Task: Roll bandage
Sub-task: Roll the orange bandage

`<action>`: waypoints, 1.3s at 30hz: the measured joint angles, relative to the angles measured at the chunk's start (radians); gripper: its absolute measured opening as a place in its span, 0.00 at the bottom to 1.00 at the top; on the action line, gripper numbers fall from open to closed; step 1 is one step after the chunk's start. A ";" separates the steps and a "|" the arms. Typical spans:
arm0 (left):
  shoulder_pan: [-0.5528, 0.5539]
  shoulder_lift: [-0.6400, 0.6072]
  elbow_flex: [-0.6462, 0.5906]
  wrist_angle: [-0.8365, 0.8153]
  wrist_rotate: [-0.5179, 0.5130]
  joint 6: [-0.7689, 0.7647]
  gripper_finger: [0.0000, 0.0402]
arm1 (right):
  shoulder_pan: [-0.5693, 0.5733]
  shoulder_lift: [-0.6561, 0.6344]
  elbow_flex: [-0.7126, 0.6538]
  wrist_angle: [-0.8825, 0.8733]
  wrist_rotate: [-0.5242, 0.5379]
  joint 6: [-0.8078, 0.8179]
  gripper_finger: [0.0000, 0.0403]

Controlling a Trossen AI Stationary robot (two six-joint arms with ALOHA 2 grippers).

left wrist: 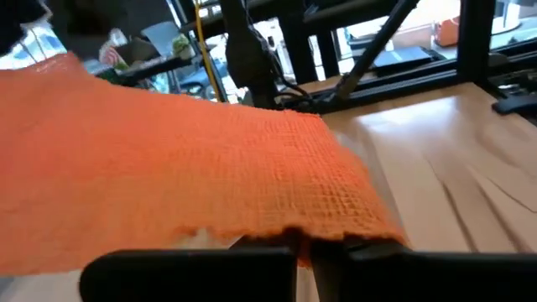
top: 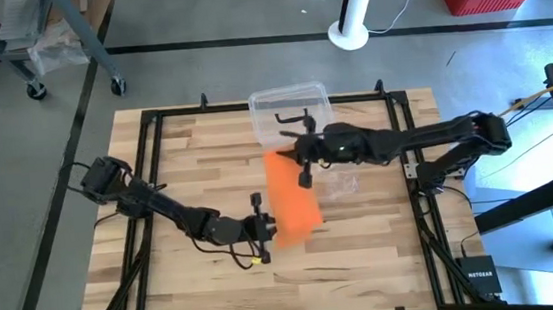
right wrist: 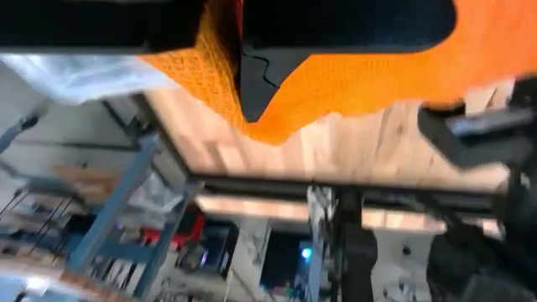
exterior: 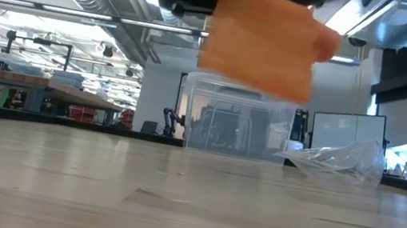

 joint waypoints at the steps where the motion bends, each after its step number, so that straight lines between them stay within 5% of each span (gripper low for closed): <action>1: -0.002 0.000 -0.002 0.001 0.003 -0.006 0.00 | 0.001 0.013 -0.005 0.001 -0.002 0.012 0.00; 7: -0.004 0.000 -0.004 -0.002 0.003 -0.083 0.00 | -0.001 0.106 -0.014 0.014 0.019 0.159 0.09; 23: -0.003 -0.001 -0.003 -0.089 0.002 -0.187 0.00 | -0.007 0.161 -0.005 -0.071 -0.009 0.175 0.64; 39: -0.004 -0.001 -0.003 -0.088 0.002 -0.216 0.00 | -0.006 0.116 0.249 -0.674 -0.123 0.134 0.70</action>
